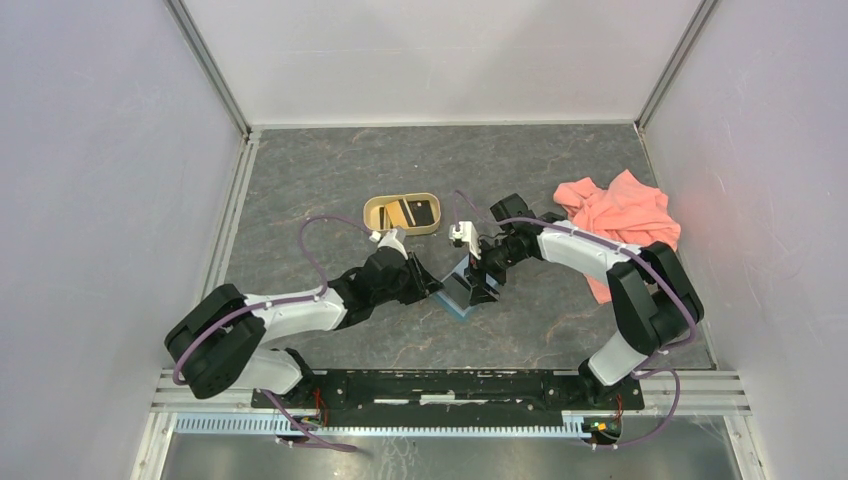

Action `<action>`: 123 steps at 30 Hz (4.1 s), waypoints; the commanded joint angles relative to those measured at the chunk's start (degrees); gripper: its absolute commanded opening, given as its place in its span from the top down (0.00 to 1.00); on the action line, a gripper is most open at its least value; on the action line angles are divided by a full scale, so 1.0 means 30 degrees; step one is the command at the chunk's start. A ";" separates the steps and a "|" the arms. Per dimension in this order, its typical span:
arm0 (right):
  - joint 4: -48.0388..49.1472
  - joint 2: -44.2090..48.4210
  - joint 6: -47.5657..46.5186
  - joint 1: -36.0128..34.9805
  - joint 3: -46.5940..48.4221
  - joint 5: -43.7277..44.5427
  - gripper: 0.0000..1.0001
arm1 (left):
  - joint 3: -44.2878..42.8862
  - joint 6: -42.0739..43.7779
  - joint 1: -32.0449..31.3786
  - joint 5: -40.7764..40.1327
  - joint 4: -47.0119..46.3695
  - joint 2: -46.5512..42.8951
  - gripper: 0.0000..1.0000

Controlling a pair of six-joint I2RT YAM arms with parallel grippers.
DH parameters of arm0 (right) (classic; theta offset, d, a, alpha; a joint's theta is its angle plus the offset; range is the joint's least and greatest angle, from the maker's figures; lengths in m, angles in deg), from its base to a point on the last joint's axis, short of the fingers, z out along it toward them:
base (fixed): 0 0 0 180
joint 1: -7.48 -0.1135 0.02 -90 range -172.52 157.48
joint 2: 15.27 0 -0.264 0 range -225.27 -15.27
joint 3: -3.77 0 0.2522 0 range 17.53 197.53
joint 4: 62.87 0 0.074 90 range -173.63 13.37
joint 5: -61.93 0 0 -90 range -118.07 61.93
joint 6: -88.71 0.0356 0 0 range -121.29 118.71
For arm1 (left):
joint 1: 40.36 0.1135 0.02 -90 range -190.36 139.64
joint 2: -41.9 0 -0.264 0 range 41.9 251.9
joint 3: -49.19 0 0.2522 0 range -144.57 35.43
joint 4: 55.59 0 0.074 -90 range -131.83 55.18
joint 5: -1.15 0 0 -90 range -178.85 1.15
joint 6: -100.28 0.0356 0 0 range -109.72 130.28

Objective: Put the credit cards into the card holder
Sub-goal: Insert the credit card into the card holder, then pick up the credit card from the storage box.

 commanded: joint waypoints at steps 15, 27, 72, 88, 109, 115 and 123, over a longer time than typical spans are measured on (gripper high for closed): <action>0.4113 -0.0712 0.3303 -0.1385 0.0503 0.6122 1.00 | 0.1068 -0.2313 -0.1086 -0.1663 0.0301 0.0040 0.97; 0.2874 -0.1837 0.2240 -0.1886 0.0498 0.6260 1.00 | -0.0321 -0.1933 -0.1341 -0.1258 0.0005 0.3062 0.97; 0.5886 0.3807 0.2690 0.4053 0.0035 -0.2952 0.02 | -1.2814 0.8692 0.6983 -0.5239 0.9980 0.5233 0.03; 0.4787 0.2539 0.1754 0.4085 0.0428 -0.2278 0.02 | -1.3538 0.6166 0.6393 -0.7179 0.8340 0.7971 0.01; 0.4232 0.1924 0.1398 0.4074 0.0752 -0.2131 0.02 | -1.5575 0.6530 0.5973 -0.6876 1.0081 1.0987 0.24; 0.4167 0.1927 0.1344 0.4081 0.0779 -0.2130 0.02 | -1.6453 0.6745 0.5797 -0.7357 1.0938 1.1661 0.24; 0.4080 0.1984 0.1248 0.4078 0.0811 -0.2109 0.02 | -1.6828 0.6774 0.5661 -0.7597 1.1345 1.1936 0.27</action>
